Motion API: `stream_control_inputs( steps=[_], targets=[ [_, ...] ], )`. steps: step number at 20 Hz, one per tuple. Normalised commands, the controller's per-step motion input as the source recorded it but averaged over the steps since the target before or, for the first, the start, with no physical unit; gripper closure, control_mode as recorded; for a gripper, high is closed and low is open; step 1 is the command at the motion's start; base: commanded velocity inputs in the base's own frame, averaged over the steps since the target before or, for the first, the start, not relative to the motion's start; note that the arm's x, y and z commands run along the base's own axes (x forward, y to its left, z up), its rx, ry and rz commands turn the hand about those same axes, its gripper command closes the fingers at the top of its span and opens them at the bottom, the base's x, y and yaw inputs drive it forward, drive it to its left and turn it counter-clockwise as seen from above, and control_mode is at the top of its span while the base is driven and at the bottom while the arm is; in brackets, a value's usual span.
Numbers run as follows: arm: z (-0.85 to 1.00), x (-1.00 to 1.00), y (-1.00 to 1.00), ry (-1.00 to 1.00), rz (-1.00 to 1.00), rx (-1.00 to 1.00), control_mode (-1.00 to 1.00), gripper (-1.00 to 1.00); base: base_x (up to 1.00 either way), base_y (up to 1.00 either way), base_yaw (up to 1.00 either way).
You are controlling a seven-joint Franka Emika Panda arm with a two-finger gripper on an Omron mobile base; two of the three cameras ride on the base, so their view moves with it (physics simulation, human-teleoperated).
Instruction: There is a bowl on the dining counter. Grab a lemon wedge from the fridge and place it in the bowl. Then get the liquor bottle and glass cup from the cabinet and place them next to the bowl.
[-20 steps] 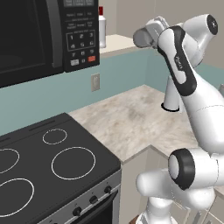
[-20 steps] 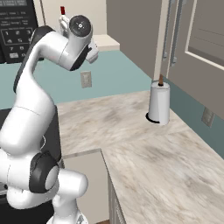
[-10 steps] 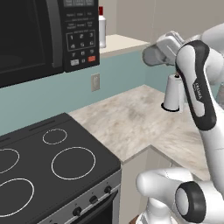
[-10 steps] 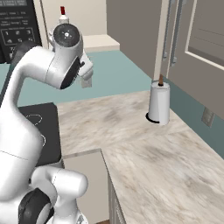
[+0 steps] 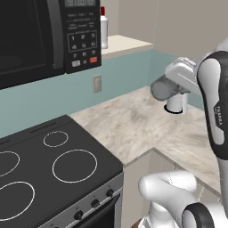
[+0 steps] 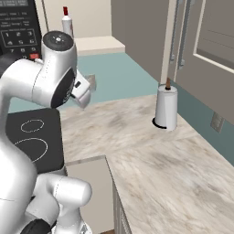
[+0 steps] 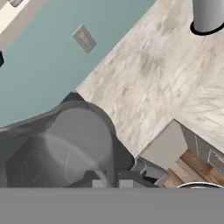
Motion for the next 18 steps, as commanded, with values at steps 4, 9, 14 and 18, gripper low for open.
stream_control_inputs(
  steps=[4,9,14,18],
  targets=[
    [-0.49,-0.49,0.07,0.25,0.22,-0.17,-1.0,1.0,0.0,0.0,0.0],
    [-0.49,-0.12,0.25,0.26,0.14,-0.22,-1.0,1.0,0.0,0.0,0.0],
    [-0.39,0.16,0.03,0.23,0.1,-0.17,-1.0,1.0,0.0,0.0,0.0],
    [-0.51,0.2,0.05,0.21,0.09,-0.15,-1.0,1.0,0.0,0.0,0.0]
  ],
)
